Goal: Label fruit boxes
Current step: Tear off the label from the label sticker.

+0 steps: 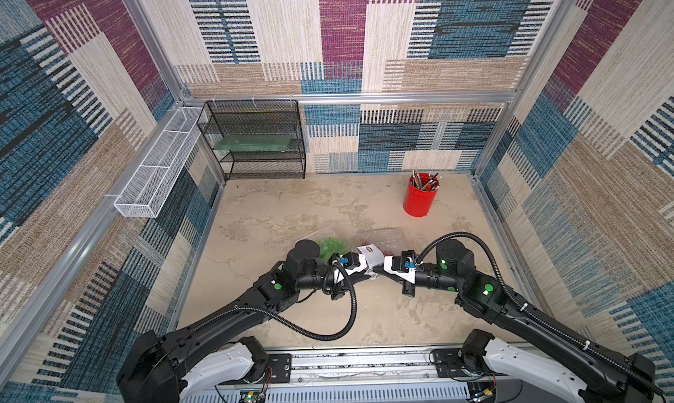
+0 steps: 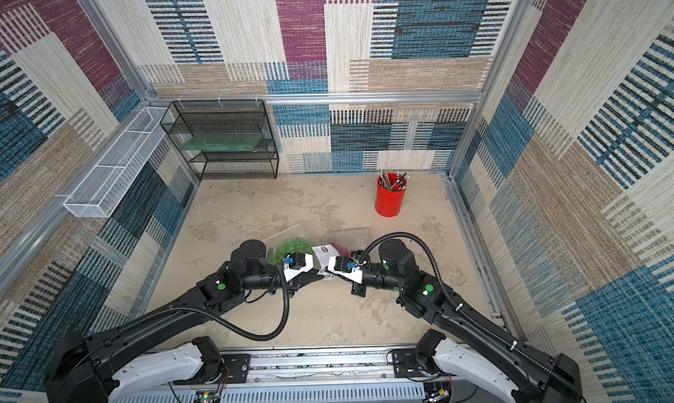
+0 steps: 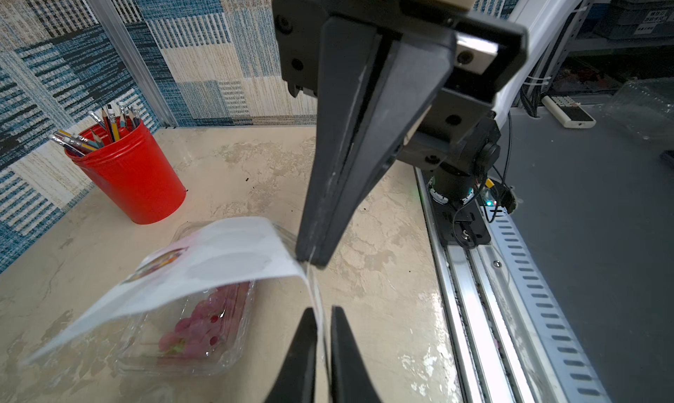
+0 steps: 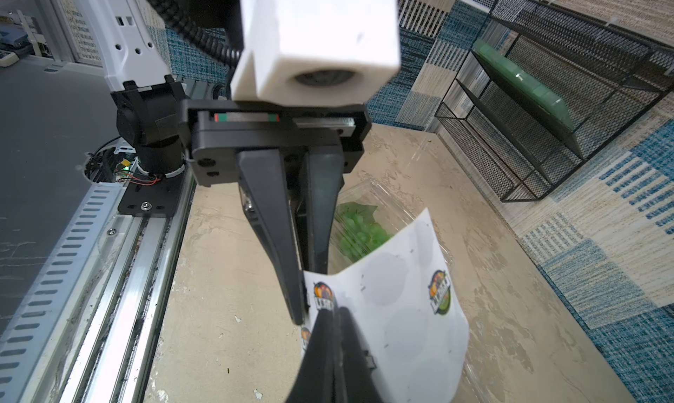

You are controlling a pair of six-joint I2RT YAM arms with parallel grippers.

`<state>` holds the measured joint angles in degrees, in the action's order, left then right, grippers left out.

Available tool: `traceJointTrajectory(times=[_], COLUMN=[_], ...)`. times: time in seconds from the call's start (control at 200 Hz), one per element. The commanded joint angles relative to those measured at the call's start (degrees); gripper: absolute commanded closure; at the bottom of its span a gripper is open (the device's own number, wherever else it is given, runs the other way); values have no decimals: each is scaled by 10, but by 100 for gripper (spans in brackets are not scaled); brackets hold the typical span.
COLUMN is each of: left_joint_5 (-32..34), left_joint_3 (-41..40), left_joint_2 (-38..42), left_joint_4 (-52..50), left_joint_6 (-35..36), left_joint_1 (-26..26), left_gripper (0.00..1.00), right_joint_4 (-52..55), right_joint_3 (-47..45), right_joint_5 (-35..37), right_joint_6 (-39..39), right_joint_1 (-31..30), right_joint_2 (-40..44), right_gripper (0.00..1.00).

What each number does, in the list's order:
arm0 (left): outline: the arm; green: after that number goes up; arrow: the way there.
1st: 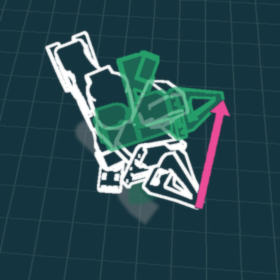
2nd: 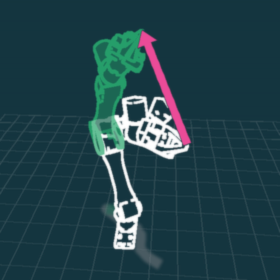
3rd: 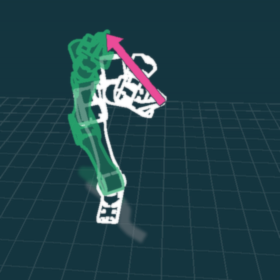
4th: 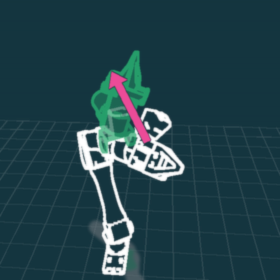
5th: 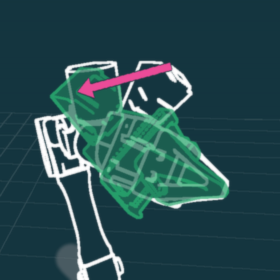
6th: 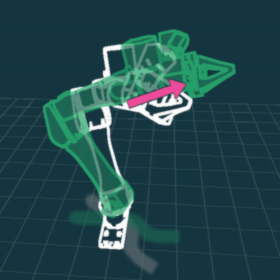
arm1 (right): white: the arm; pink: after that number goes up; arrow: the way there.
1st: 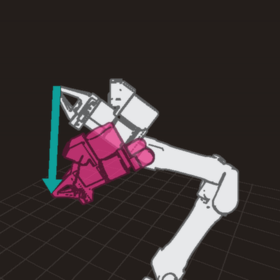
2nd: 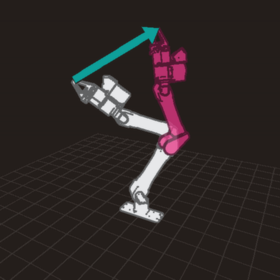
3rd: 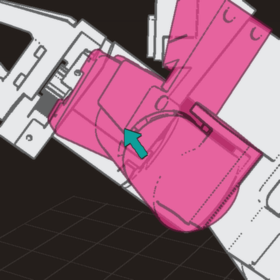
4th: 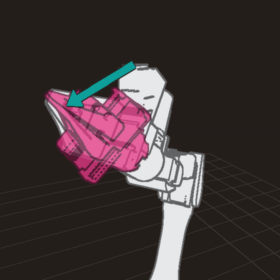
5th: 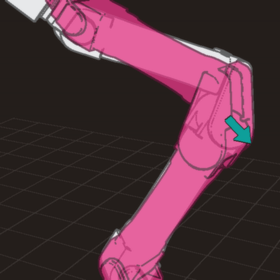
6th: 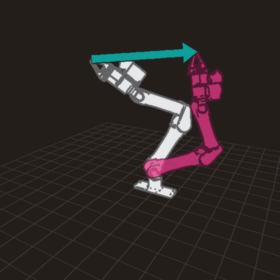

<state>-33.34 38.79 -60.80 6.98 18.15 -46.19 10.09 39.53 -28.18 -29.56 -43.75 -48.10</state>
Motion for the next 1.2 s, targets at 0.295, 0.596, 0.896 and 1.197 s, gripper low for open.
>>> traceJointTrajectory(times=[0.295,0.596,0.896,1.197], left_joint_5=[-3,21,25,25], left_joint_3=[14,14,14,17], left_joint_2=[-8,-13,-17,-21], left_joint_4=[4,21,29,24], left_joint_6=[-29,-59,-70,-70], left_joint_1=[1,1,1,1], left_gripper=[100,100,100,100], right_joint_4=[-19,-15,-12,-17], right_joint_3=[3,-1,-9,-10], right_joint_5=[-10,-13,-20,-23], right_joint_6=[-4,-9,-10,-10], right_joint_1=[0,-1,-1,-2], right_joint_2=[2,3,2,-4], right_gripper=[98,98,99,99])
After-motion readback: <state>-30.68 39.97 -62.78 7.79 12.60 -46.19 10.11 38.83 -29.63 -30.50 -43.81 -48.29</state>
